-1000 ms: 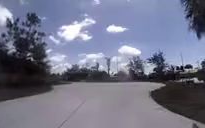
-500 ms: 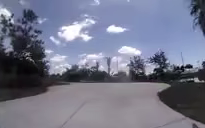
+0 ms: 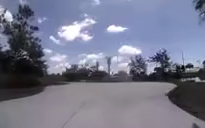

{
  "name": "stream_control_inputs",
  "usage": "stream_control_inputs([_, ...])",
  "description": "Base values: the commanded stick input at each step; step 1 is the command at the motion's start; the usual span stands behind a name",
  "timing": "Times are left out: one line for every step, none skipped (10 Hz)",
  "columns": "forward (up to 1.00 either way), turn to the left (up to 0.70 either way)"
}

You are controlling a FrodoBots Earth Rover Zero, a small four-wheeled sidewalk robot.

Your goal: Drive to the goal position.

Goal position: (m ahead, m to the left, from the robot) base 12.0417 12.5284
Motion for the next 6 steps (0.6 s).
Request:
stream_control_inputs([0.85, 0.00])
stream_control_inputs([0.85, 0.00])
stream_control_inputs([0.85, 0.00])
stream_control_inputs([0.85, 0.00])
stream_control_inputs([0.85, 0.00])
stream_control_inputs([0.85, 0.00])
